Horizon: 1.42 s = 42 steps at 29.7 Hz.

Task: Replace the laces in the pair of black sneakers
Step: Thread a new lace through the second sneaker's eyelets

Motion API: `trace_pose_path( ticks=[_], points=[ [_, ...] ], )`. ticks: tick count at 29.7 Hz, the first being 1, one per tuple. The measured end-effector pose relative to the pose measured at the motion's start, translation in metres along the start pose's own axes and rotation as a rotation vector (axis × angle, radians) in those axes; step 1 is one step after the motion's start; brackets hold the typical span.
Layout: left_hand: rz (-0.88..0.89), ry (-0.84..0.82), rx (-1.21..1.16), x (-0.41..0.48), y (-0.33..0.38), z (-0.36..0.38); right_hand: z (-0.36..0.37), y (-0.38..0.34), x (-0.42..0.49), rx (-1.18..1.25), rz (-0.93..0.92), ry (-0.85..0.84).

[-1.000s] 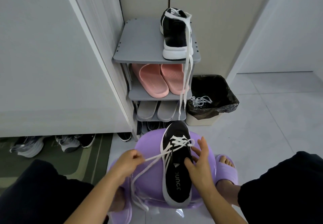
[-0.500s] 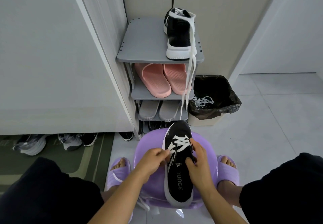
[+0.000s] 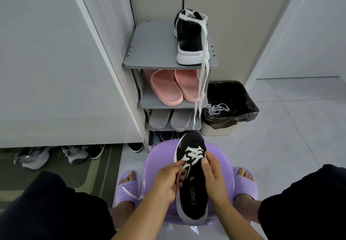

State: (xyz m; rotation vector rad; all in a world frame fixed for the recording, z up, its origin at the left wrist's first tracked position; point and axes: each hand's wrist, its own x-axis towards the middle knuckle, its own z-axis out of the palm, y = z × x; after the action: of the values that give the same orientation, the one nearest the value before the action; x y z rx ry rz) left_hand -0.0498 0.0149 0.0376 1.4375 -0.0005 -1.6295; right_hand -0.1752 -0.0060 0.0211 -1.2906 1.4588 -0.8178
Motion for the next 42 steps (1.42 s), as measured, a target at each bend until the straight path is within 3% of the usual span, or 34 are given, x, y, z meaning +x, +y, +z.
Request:
trace_pose_path(
  ticks=[3,7,8,9,11,12,14,16,19,24,30,33,38,40,42],
  points=[
    [-0.025,-0.007,-0.338,-0.002,0.011,0.006,0.003,-0.024,0.036,-0.472,-0.202,-0.154],
    [0.112,0.191,0.067,-0.010,-0.008,-0.008,0.034,-0.050,0.057,-1.179,-0.204,-0.464],
    [0.135,0.210,0.159,-0.010,-0.010,-0.010,0.034,-0.053,0.057,-1.149,-0.190,-0.515],
    [0.165,0.207,0.222,-0.008,-0.006,-0.012,0.031,-0.057,0.059,-0.969,-0.125,-0.563],
    [0.222,0.145,0.243,-0.003,0.009,-0.005,0.015,-0.066,0.056,-0.450,0.063,-0.697],
    [0.221,0.081,0.143,-0.001,0.018,-0.001,0.008,-0.072,0.054,-0.257,0.090,-0.713],
    [0.247,-0.078,-0.016,-0.001,0.030,0.011,-0.001,-0.082,0.054,0.009,0.076,-0.645],
    [0.357,-0.131,0.164,-0.002,0.026,0.018,-0.006,-0.095,0.057,0.241,0.061,-0.550],
    [0.574,0.018,0.558,0.002,0.009,0.021,-0.013,-0.109,0.057,0.341,0.017,-0.494],
    [0.897,0.277,0.282,0.009,0.032,0.022,-0.026,-0.119,0.054,0.622,-0.041,-0.401],
    [1.234,0.444,0.348,-0.001,0.080,0.010,-0.038,-0.095,0.054,0.739,0.104,-0.200],
    [1.160,0.452,0.348,0.004,0.084,-0.004,-0.038,-0.077,0.055,0.886,0.215,-0.108],
    [0.923,0.421,0.643,0.016,0.060,-0.025,-0.045,-0.059,0.059,1.025,0.285,0.065],
    [0.726,0.366,0.777,0.021,0.059,-0.038,-0.046,-0.061,0.057,0.971,0.238,0.051],
    [0.556,0.209,0.992,0.018,0.062,-0.043,-0.041,-0.068,0.052,0.888,0.162,-0.035]
  ],
)
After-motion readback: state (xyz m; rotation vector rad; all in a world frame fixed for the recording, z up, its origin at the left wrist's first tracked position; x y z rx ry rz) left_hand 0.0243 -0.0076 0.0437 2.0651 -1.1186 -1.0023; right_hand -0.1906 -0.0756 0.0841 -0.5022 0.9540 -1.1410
